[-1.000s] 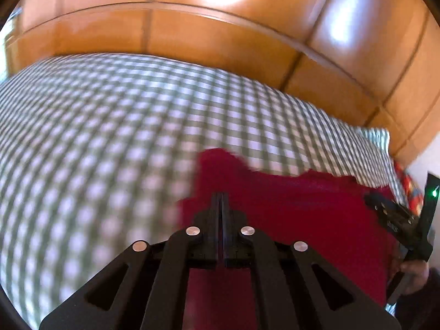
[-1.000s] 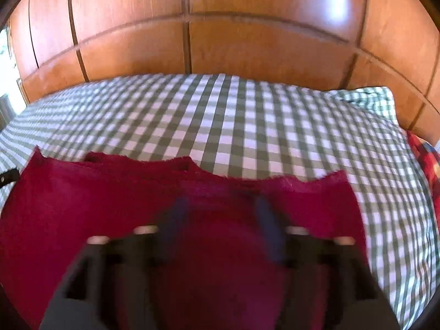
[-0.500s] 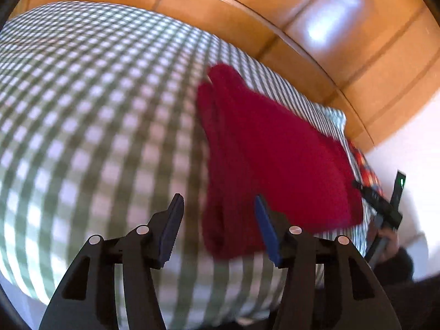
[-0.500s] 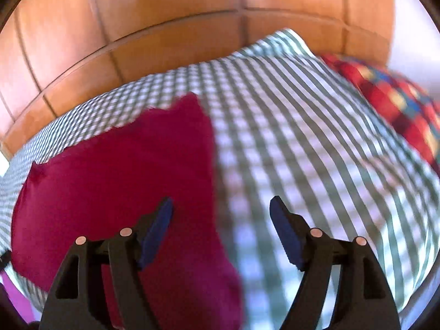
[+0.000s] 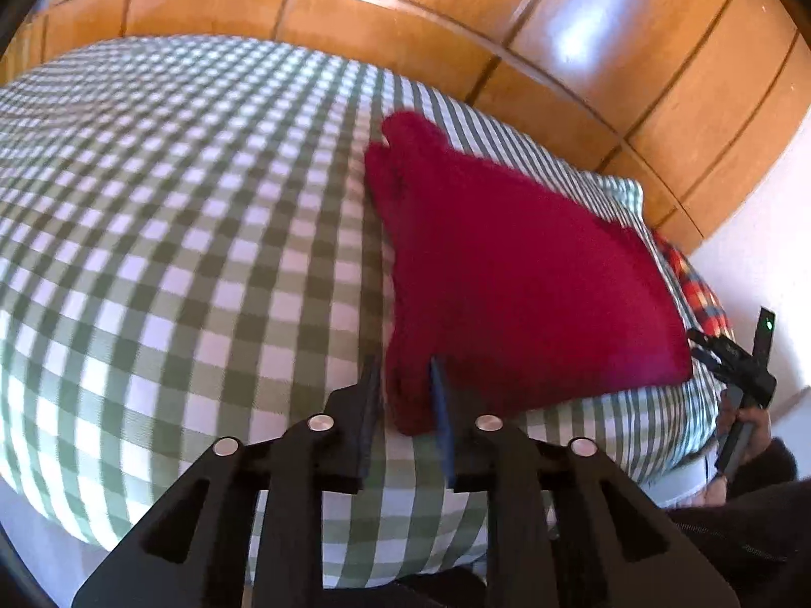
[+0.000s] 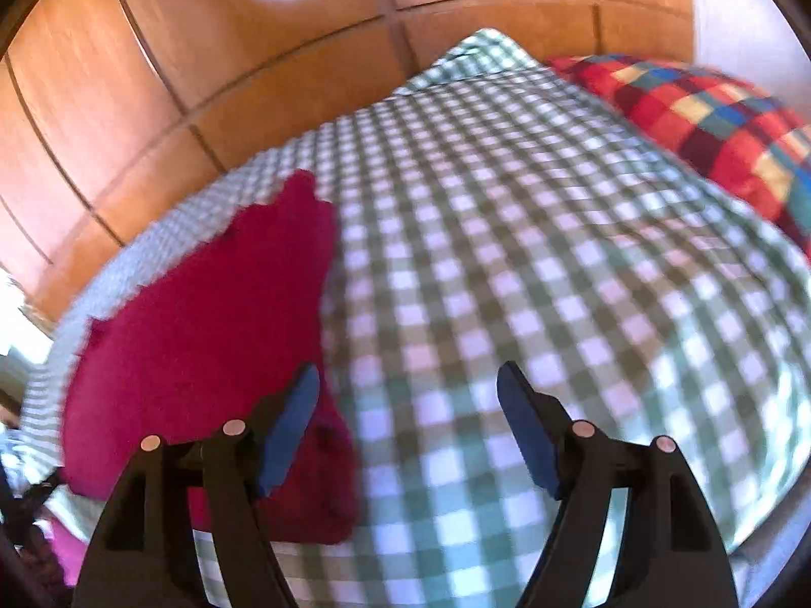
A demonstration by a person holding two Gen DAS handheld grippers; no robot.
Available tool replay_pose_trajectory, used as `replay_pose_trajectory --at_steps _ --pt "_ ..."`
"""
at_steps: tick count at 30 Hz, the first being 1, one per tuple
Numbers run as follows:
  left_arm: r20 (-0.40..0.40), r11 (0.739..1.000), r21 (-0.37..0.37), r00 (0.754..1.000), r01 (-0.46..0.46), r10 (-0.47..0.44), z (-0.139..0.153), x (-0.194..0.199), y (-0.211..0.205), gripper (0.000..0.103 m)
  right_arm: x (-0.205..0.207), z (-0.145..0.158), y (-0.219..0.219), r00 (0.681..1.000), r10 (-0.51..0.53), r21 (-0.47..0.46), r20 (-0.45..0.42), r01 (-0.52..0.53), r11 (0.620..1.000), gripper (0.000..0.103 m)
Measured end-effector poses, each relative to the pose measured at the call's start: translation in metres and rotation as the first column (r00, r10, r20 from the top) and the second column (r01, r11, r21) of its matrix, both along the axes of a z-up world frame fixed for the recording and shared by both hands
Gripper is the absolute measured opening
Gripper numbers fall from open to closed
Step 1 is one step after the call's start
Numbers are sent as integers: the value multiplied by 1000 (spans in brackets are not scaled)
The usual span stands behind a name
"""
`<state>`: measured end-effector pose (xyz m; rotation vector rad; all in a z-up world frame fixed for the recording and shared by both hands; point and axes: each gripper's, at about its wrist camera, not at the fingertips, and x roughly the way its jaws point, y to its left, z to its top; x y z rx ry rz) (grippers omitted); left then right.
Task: Fold small clothes
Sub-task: 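Grasp the red sweater's folded edge with the right gripper and lift it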
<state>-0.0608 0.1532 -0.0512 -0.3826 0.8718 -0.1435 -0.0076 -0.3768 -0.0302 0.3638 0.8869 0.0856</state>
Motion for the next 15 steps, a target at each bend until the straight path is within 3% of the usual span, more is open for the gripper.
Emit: replay_pose_trajectory --at_steps 3,6,10,11,13,15 --pt "41 999 24 998 -39 38 14 0 1 22 16 -4 3 998 56 182 -17 -52 982 73" --pt "81 997 63 996 -46 41 24 5 -5 22 39 -22 19 985 162 333 -56 -135 933 73" --pt "98 996 92 995 6 -15 28 17 -25 22 54 -31 47 968 236 303 -84 -201 932 74" --pt "96 994 106 995 19 -29 28 20 -30 22 54 -29 50 965 248 297 -88 -213 931 71" --pt "86 988 146 995 43 -56 23 30 -43 22 54 -26 57 955 278 275 -103 -241 930 50" --pt "68 984 172 996 53 -65 16 39 -50 22 52 -24 60 948 299 283 -104 -260 923 37"
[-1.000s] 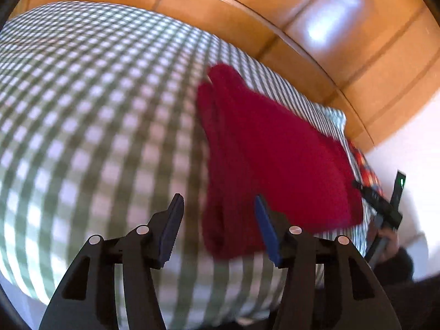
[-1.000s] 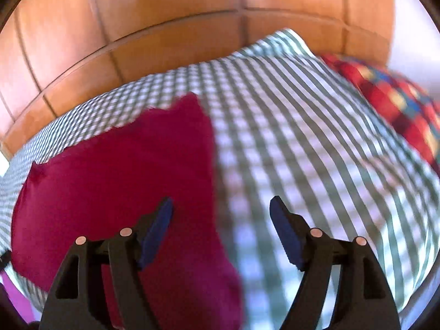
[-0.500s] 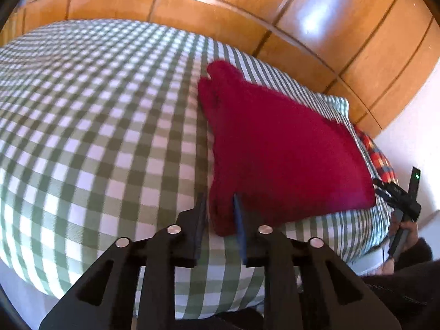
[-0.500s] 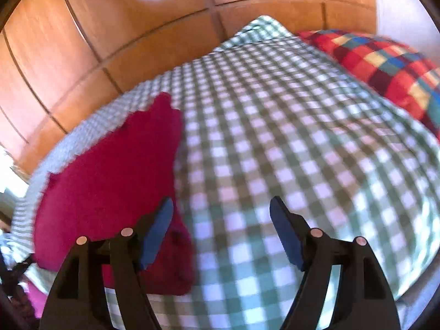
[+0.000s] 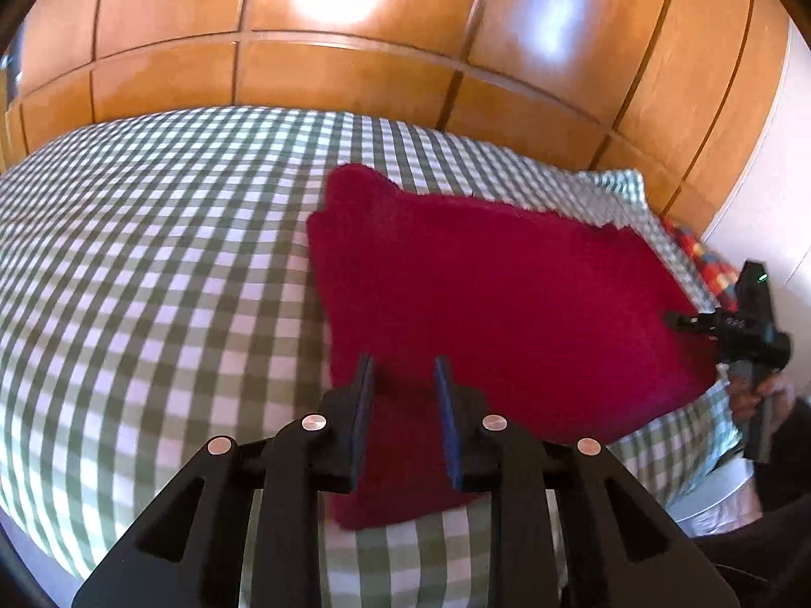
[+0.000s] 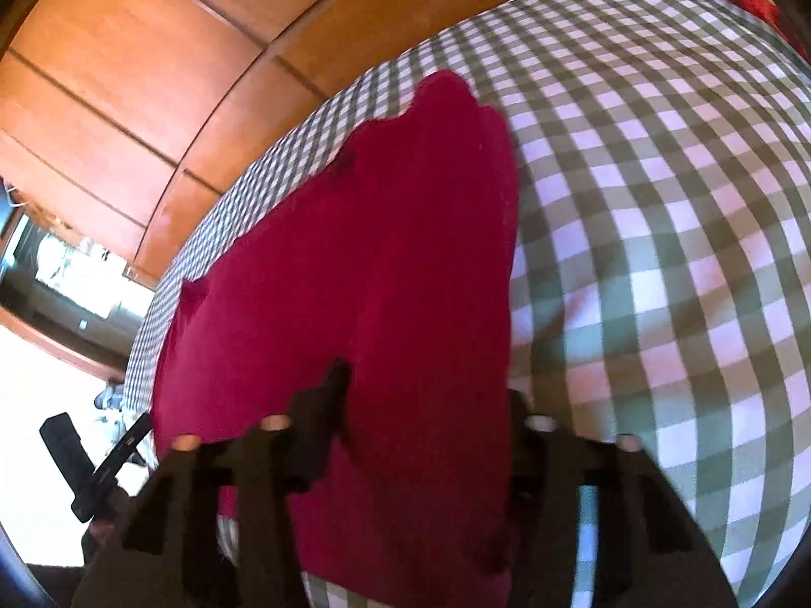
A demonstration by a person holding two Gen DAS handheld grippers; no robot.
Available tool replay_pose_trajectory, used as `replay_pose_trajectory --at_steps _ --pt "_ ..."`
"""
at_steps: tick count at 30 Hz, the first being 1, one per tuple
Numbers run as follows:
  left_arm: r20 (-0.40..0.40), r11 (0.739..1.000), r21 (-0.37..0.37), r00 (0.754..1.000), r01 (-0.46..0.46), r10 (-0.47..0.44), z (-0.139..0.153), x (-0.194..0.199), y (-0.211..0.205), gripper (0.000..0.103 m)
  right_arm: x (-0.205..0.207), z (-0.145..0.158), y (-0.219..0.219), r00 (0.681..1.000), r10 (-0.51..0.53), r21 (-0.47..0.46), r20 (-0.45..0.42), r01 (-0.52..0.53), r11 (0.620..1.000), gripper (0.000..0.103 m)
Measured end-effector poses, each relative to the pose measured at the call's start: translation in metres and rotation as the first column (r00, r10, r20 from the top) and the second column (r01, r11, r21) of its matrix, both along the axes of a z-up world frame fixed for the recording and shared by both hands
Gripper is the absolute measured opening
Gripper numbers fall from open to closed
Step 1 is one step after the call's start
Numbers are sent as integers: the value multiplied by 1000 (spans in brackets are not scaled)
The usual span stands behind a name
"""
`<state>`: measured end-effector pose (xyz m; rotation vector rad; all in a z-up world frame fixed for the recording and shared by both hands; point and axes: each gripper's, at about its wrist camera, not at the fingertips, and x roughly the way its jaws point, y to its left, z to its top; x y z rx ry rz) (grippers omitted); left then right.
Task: Fold small clothes
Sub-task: 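Grasp the red sweater's folded edge with the right gripper and lift it, then fold the lifted sweater half over the rest with the right gripper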
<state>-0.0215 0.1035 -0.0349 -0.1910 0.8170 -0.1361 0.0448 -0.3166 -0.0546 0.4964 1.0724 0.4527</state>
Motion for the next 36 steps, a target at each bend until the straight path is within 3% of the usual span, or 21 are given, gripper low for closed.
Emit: replay_pose_trajectory --at_steps 3,13,24,36 --pt "-28 1000 23 1000 -12 13 -8 13 -3 22 -3 8 10 1000 11 -4 12 -11 1000 31" --pt "-40 996 80 999 -27 30 -9 26 -6 22 5 49 64 996 43 -20 83 -41 999 30" --pt "-36 997 76 999 -18 21 -10 23 -6 22 14 78 120 989 80 -67 121 -72 995 28" --pt "-44 999 39 999 10 -9 -14 25 1 22 30 105 247 962 240 -142 133 -221 965 28"
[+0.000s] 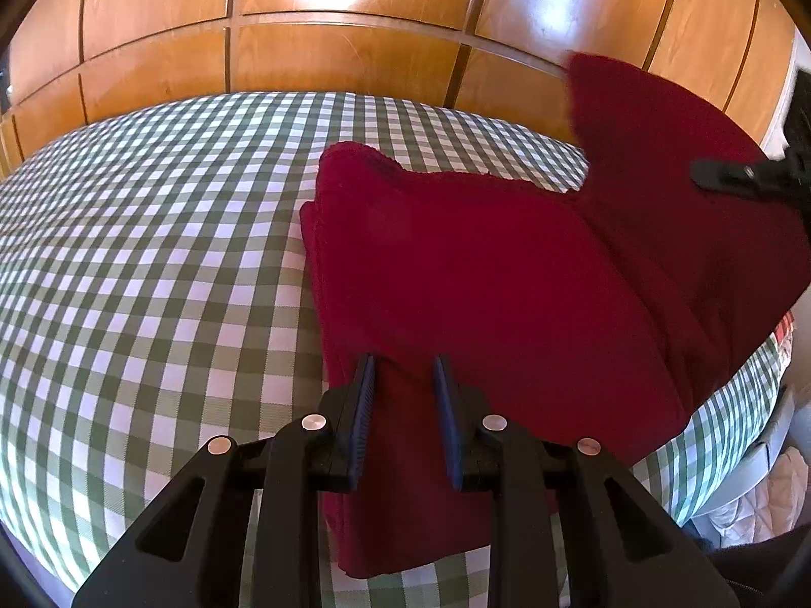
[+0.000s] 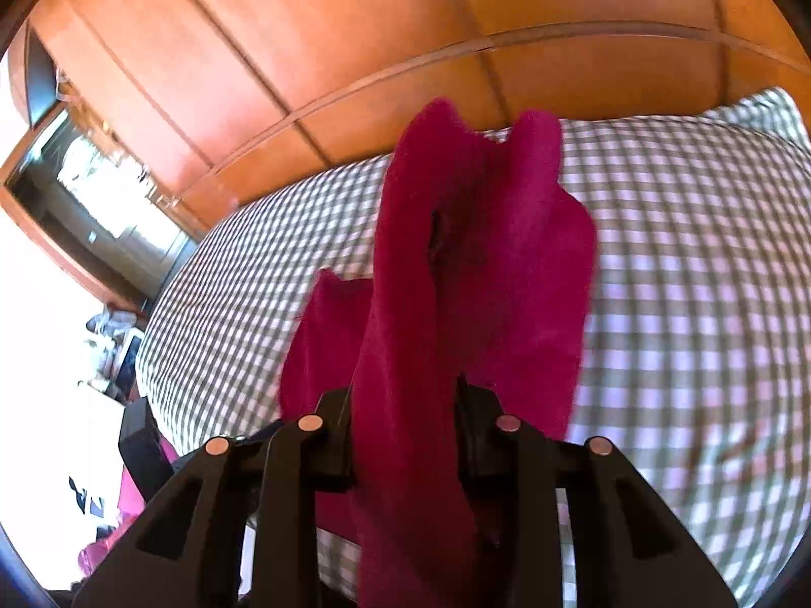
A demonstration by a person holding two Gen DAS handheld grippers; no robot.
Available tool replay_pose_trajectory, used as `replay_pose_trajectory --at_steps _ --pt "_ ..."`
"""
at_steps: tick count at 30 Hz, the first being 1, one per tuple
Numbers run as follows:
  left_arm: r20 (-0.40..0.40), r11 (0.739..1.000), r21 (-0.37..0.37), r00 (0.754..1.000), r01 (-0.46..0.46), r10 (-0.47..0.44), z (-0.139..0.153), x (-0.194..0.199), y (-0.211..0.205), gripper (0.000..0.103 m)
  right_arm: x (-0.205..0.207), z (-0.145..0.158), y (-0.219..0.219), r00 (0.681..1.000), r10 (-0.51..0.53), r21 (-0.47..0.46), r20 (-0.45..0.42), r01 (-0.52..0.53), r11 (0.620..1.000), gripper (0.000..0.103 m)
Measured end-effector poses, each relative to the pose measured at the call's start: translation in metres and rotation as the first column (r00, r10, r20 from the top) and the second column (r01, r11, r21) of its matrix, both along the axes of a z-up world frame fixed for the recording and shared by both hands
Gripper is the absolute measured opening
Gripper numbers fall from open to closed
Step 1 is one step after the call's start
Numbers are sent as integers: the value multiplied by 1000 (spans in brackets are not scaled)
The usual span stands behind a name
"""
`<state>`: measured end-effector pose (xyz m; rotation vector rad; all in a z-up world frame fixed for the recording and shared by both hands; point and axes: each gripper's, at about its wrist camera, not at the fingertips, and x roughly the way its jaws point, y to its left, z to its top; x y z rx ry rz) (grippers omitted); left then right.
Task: Fold small clothes
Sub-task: 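Fold the lifted sweater half over the rest with the right gripper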
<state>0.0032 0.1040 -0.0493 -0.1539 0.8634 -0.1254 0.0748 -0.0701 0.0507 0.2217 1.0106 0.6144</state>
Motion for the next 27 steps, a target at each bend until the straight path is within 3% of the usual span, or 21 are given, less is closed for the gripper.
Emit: replay_pose_trajectory --at_steps 6,11,15,17,19,21,27 --pt "-4 999 -32 1000 8 -8 -4 1 4 22 4 -2 64 997 81 -16 0 -81 997 28" --pt "-5 998 -55 1000 7 -7 -4 1 8 23 -5 -30 106 985 163 -61 -54 -166 984 28" --pt "-9 990 -139 1000 -14 13 -3 -6 22 22 -16 -50 127 972 218 -65 -83 -224 972 28" --pt "-18 977 -212 999 -32 29 -1 -10 35 22 -20 -54 129 964 255 -51 -82 -259 965 30" --pt "-27 961 -272 998 -55 49 0 -15 47 22 -27 -52 127 949 304 3 -78 -305 952 45" --pt "-31 953 -291 996 -84 78 5 -21 57 22 -34 -48 120 940 336 59 -54 -333 941 52" --pt "-5 927 -358 993 -110 116 29 -34 78 23 -59 -32 48 943 331 183 13 -328 927 55"
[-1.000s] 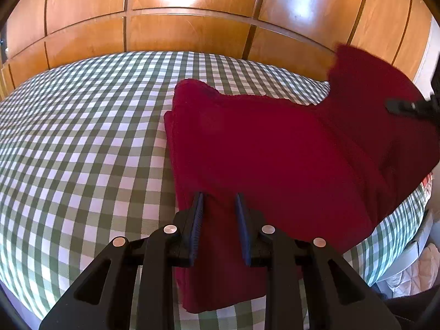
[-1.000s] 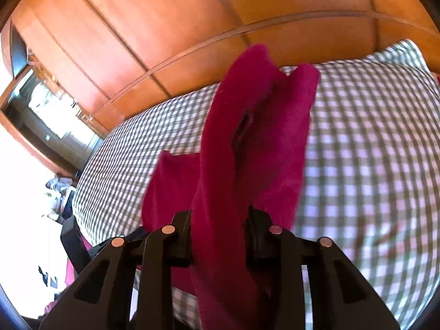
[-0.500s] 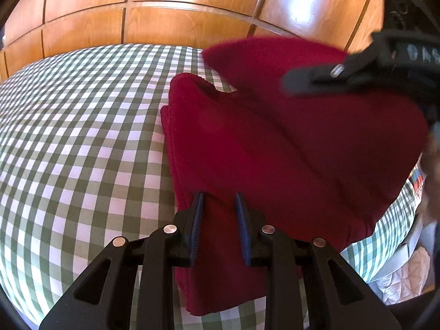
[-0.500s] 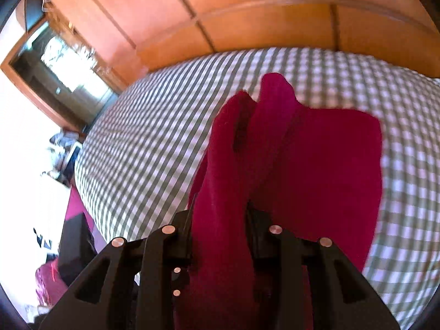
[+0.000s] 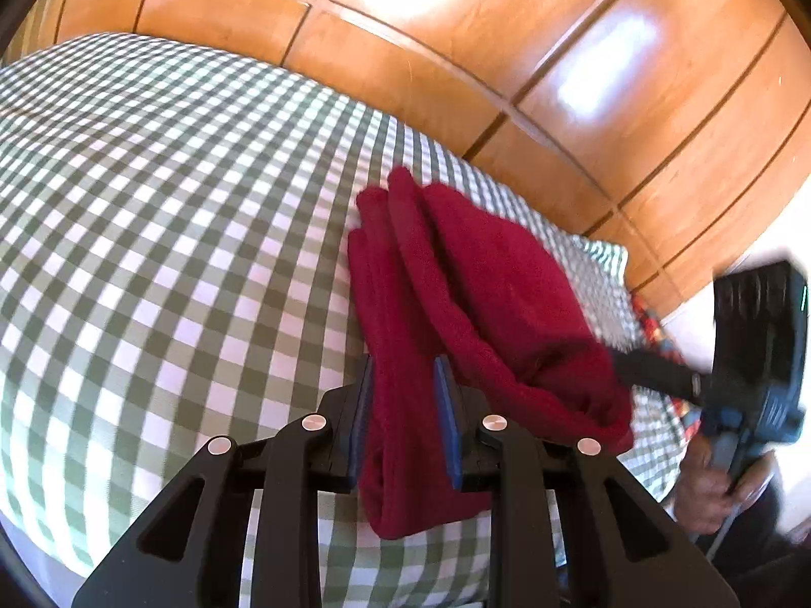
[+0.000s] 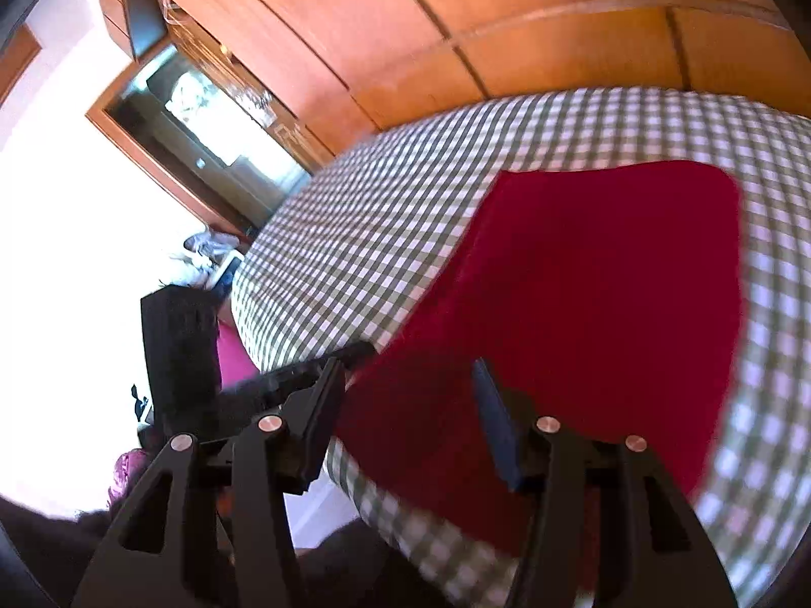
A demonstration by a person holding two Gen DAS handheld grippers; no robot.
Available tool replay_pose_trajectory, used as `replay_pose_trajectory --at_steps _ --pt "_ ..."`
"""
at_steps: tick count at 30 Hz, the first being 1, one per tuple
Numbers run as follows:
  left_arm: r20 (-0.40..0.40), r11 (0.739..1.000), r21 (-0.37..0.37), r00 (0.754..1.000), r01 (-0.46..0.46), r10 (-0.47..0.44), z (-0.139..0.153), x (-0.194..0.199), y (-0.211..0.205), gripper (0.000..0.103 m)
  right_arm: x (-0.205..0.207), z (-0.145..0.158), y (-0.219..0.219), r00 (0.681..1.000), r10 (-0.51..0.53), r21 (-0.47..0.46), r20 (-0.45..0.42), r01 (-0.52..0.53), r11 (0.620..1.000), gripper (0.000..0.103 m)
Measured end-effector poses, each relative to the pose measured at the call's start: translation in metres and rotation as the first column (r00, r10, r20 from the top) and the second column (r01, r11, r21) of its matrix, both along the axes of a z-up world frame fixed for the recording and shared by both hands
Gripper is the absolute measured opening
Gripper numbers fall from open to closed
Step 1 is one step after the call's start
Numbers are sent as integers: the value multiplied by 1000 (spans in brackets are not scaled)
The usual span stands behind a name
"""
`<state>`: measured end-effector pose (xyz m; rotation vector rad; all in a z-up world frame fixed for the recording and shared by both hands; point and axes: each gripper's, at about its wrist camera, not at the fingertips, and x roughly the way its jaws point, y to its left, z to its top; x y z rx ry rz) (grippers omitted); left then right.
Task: Fold small clothes
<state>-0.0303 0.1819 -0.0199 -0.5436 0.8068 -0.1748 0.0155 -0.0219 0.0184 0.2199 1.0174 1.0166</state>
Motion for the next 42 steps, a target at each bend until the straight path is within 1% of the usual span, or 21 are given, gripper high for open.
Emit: replay_pose_trajectory --at_steps 1,2,4,6,10,12,16,17,18,19,20,22,24,26,29,31,35,36,38,41,42 --pt "9 1000 -14 1000 -3 3 5 -1 3 23 -5 -1 -15 1000 -17 5 7 16 1000 59" --pt "20 999 -32 1000 -4 5 11 -1 5 38 -10 -2 -29 999 -38 -1 17 38 999 61" --pt "66 994 -105 998 9 -2 24 0 10 56 -19 -10 -58 994 -96 -64 51 100 993 63" --pt "89 988 -150 996 44 -31 34 5 9 57 -30 -20 -77 987 -137 -136 79 147 980 63" --pt "69 981 -153 992 120 -110 42 21 -12 63 -47 -46 -92 980 -165 -242 115 189 952 63" --pt "39 978 -134 987 158 -154 39 29 -25 63 -52 -58 -92 977 -177 -271 119 204 941 63" --pt "-51 973 -80 974 214 -219 24 42 -52 63 -51 -72 -81 974 -210 -248 84 225 942 62" --pt "-60 973 -66 972 223 -227 22 42 -57 58 -49 -73 -73 973 -217 -245 81 231 942 60" --pt "-71 972 -45 970 231 -233 20 44 -61 48 -47 -75 -69 971 -225 -240 81 238 941 51" --pt "-80 971 -28 968 237 -238 18 45 -63 25 -44 -76 -66 969 -231 -238 84 245 940 39" --pt "-79 972 -9 969 236 -236 19 45 -65 18 -43 -76 -65 968 -235 -236 91 250 939 35" --pt "-12 974 -15 974 224 -225 28 37 -60 15 -46 -68 -54 965 -234 -242 116 256 936 26" --pt "52 976 -9 975 218 -217 37 22 -52 15 -49 -67 -53 966 -213 -254 145 245 936 22" --pt "61 979 -31 978 201 -199 33 7 -42 15 -49 -72 -42 968 -206 -266 145 238 934 21" --pt "-33 986 -23 986 163 -164 -9 -11 -35 14 -51 -84 -34 970 -197 -297 145 233 926 21" --pt "-88 990 -69 987 126 -132 -36 -12 -27 14 -52 -87 -27 969 -179 -323 170 226 919 21" --pt "-36 980 -151 990 132 -139 -35 -19 -22 16 -59 -90 -18 962 -145 -365 231 224 904 21" --pt "-27 977 -161 989 137 -143 -32 -19 -21 20 -59 -91 -15 962 -145 -365 231 224 904 21" --pt "-4 975 -176 990 139 -142 -23 -14 -16 42 -58 -91 -13 962 -141 -363 232 220 905 22" --pt "40 975 -191 994 112 -106 -7 -2 -5 48 -60 -86 -17 964 -132 -359 232 211 909 36" --pt "50 974 -196 993 116 -108 -2 7 -3 48 -61 -84 -21 965 -127 -361 231 206 909 50"
